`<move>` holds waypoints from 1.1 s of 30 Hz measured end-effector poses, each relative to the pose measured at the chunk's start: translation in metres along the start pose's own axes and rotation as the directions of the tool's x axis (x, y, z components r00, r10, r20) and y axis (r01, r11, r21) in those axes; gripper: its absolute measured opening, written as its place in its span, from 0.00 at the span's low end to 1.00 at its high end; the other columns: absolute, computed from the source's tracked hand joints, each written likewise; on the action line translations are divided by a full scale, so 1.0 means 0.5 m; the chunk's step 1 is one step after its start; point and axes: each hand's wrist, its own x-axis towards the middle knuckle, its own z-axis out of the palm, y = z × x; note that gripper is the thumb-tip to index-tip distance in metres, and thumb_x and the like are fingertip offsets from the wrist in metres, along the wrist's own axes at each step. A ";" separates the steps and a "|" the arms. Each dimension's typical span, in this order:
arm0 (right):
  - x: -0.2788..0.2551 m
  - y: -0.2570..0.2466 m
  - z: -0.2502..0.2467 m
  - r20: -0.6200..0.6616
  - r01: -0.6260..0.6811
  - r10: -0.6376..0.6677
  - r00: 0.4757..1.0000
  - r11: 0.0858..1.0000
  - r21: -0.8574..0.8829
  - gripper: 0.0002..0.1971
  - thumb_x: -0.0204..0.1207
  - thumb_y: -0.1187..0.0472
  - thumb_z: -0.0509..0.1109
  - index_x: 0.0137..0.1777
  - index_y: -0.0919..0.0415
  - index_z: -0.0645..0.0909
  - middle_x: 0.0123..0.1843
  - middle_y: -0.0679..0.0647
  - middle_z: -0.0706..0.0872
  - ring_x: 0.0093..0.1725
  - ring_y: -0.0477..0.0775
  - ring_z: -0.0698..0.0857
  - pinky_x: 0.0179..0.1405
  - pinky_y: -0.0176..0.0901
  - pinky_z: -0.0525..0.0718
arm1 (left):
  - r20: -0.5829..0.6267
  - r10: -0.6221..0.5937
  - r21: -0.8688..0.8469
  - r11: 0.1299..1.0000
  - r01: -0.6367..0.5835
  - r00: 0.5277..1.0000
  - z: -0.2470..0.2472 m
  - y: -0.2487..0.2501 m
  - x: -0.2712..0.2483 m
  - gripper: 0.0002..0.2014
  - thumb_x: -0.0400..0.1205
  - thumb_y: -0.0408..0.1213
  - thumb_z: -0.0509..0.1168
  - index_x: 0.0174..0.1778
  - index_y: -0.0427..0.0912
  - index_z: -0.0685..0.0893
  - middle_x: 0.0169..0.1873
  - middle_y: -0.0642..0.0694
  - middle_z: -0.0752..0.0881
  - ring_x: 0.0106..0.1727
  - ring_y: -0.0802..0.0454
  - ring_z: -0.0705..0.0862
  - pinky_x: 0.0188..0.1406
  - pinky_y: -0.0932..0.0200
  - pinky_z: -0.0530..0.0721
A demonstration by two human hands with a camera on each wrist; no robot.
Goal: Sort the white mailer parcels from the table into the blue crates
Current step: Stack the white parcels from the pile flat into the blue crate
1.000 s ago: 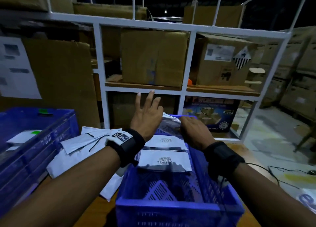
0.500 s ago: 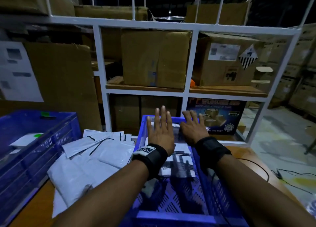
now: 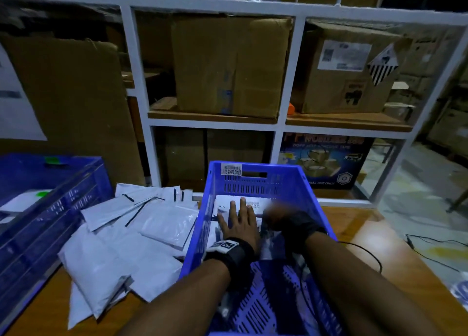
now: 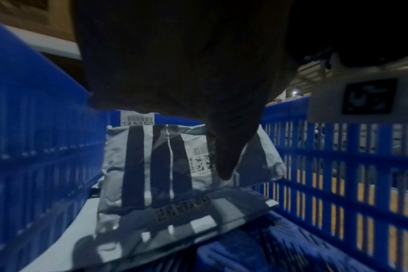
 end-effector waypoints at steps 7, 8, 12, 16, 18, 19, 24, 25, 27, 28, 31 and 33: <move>0.048 -0.007 0.042 -0.195 0.077 -0.068 0.979 0.996 0.038 0.23 0.84 0.44 0.60 0.76 0.53 0.70 0.77 0.61 0.68 0.77 0.68 0.65 0.72 0.70 0.65 | 0.152 -0.064 0.100 0.994 0.050 0.986 0.064 -0.027 0.038 0.49 0.83 0.40 0.68 0.87 0.41 0.36 0.84 0.41 0.26 0.84 0.33 0.27 0.75 0.20 0.33; 0.051 -0.005 0.047 -0.221 0.080 -0.070 0.973 0.996 0.037 0.24 0.84 0.44 0.59 0.77 0.53 0.69 0.77 0.61 0.68 0.77 0.67 0.65 0.73 0.69 0.65 | 0.181 -0.075 0.125 0.991 0.053 0.981 0.070 -0.033 0.042 0.48 0.83 0.40 0.67 0.87 0.41 0.37 0.84 0.40 0.28 0.84 0.32 0.29 0.75 0.19 0.33; 0.051 0.015 0.075 -0.111 0.104 -0.097 0.989 0.993 0.061 0.25 0.81 0.42 0.63 0.75 0.52 0.72 0.77 0.59 0.69 0.77 0.67 0.67 0.73 0.75 0.64 | 0.181 -0.086 0.121 0.991 0.065 0.980 0.090 -0.055 0.059 0.44 0.86 0.47 0.61 0.87 0.44 0.35 0.86 0.36 0.35 0.85 0.28 0.33 0.73 0.17 0.33; 0.058 0.040 0.116 0.045 0.115 -0.117 0.992 0.993 0.040 0.42 0.64 0.31 0.69 0.77 0.45 0.63 0.80 0.57 0.66 0.81 0.68 0.59 0.73 0.80 0.61 | 0.164 -0.058 0.163 0.986 0.031 0.985 0.089 -0.049 0.060 0.51 0.83 0.46 0.68 0.86 0.48 0.31 0.84 0.30 0.32 0.82 0.21 0.31 0.70 0.14 0.36; 0.064 0.041 0.138 0.039 0.133 -0.136 0.990 0.989 0.069 0.47 0.66 0.34 0.70 0.83 0.48 0.55 0.80 0.62 0.64 0.80 0.71 0.60 0.76 0.71 0.64 | 0.175 -0.045 0.186 0.982 0.012 0.984 0.087 -0.040 0.057 0.51 0.83 0.43 0.68 0.87 0.46 0.33 0.84 0.32 0.30 0.82 0.22 0.29 0.71 0.15 0.36; 0.064 0.040 0.148 0.027 0.141 -0.143 0.989 0.987 0.079 0.47 0.69 0.37 0.70 0.84 0.50 0.53 0.81 0.63 0.63 0.80 0.72 0.60 0.77 0.68 0.63 | 0.169 -0.040 0.187 0.982 0.008 0.985 0.087 -0.038 0.055 0.50 0.83 0.41 0.68 0.87 0.45 0.34 0.84 0.33 0.30 0.82 0.23 0.29 0.72 0.16 0.35; 0.044 0.022 0.171 -0.017 0.193 -0.192 0.981 0.976 0.100 0.43 0.78 0.43 0.67 0.86 0.53 0.47 0.86 0.64 0.51 0.82 0.78 0.52 0.79 0.69 0.61 | 0.138 -0.042 0.204 0.979 0.013 0.990 0.085 -0.036 0.051 0.43 0.86 0.42 0.62 0.88 0.44 0.37 0.85 0.36 0.32 0.84 0.27 0.31 0.74 0.19 0.33; 0.043 0.020 0.175 -0.005 0.201 -0.201 0.980 0.974 0.102 0.43 0.80 0.44 0.65 0.86 0.53 0.44 0.87 0.64 0.48 0.83 0.78 0.49 0.79 0.70 0.59 | 0.138 -0.047 0.210 0.977 0.017 0.989 0.082 -0.036 0.049 0.42 0.87 0.42 0.61 0.88 0.43 0.38 0.85 0.36 0.32 0.84 0.28 0.31 0.75 0.20 0.33; 0.038 0.021 0.181 0.011 0.209 -0.211 0.977 0.974 0.091 0.42 0.82 0.45 0.62 0.86 0.55 0.41 0.87 0.65 0.44 0.84 0.79 0.44 0.79 0.73 0.56 | 0.139 -0.054 0.211 0.977 0.024 0.989 0.082 -0.035 0.047 0.42 0.87 0.40 0.60 0.87 0.40 0.38 0.85 0.36 0.31 0.84 0.29 0.30 0.77 0.23 0.34; 0.035 0.021 0.182 0.007 0.215 -0.216 0.976 0.973 0.084 0.40 0.84 0.45 0.61 0.87 0.55 0.41 0.87 0.65 0.43 0.84 0.78 0.42 0.80 0.73 0.55 | 0.138 -0.049 0.199 0.980 0.021 0.989 0.085 -0.036 0.048 0.41 0.87 0.39 0.59 0.87 0.38 0.38 0.85 0.36 0.30 0.84 0.30 0.30 0.78 0.25 0.34; 0.022 0.025 0.181 0.001 0.220 -0.220 0.975 0.974 0.056 0.36 0.87 0.46 0.55 0.87 0.54 0.42 0.88 0.60 0.37 0.85 0.72 0.38 0.80 0.71 0.58 | 0.119 0.010 0.139 0.990 -0.026 0.993 0.110 -0.040 0.052 0.44 0.87 0.43 0.60 0.87 0.40 0.33 0.84 0.37 0.28 0.84 0.32 0.28 0.80 0.28 0.34; 0.021 0.028 0.182 -0.012 0.237 -0.237 0.971 0.971 0.041 0.34 0.87 0.49 0.54 0.87 0.52 0.42 0.88 0.56 0.36 0.86 0.69 0.38 0.79 0.70 0.61 | 0.133 0.068 0.104 0.991 -0.083 0.989 0.123 -0.044 0.053 0.48 0.85 0.53 0.62 0.86 0.47 0.30 0.84 0.40 0.26 0.83 0.32 0.27 0.79 0.27 0.33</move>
